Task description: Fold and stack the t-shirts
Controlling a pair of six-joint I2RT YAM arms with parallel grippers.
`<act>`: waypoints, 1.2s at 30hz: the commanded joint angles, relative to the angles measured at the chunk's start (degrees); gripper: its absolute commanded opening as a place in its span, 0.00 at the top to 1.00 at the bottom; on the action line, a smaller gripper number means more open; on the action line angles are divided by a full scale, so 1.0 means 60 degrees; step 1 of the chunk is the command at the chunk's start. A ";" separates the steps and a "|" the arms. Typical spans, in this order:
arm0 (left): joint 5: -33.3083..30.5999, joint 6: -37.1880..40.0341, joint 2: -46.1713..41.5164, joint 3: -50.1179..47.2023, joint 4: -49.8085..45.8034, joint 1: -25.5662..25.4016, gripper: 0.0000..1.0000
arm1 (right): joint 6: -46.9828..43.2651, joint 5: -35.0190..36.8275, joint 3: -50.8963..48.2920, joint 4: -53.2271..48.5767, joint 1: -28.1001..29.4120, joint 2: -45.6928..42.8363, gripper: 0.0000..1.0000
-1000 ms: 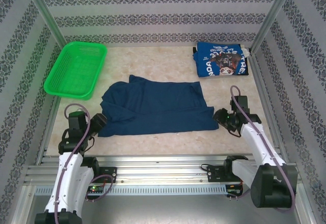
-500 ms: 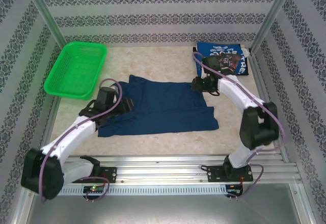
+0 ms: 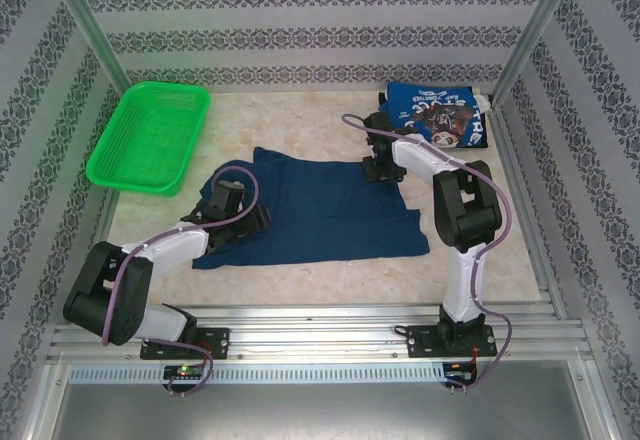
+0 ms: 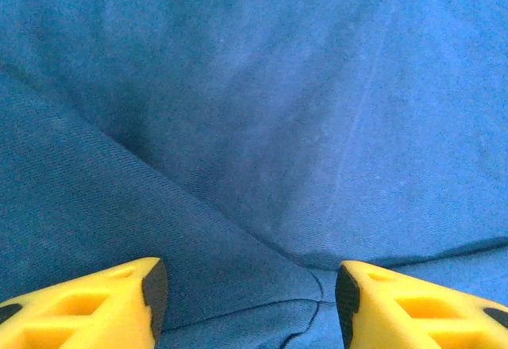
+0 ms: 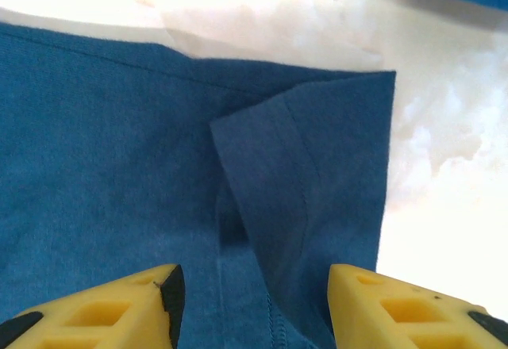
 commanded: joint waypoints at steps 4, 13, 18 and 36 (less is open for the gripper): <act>-0.0184 -0.0244 0.0425 -0.0056 0.0562 0.0070 0.42 | -0.0467 0.1446 0.0679 -0.0316 0.0434 0.0601 0.48; -0.0069 -0.0441 0.0567 -0.0407 0.0862 0.0358 0.44 | -0.0534 0.2376 0.1828 -0.1066 0.0571 0.1598 0.52; 0.0085 -0.0552 0.0548 -0.0652 0.0953 0.0671 0.45 | -0.0601 0.2695 0.2263 -0.1430 0.0535 0.1989 0.63; 0.0368 -0.0435 0.0367 -0.1263 0.0926 0.1543 0.46 | -0.0808 0.3153 0.1798 -0.1215 -0.0201 0.1520 0.89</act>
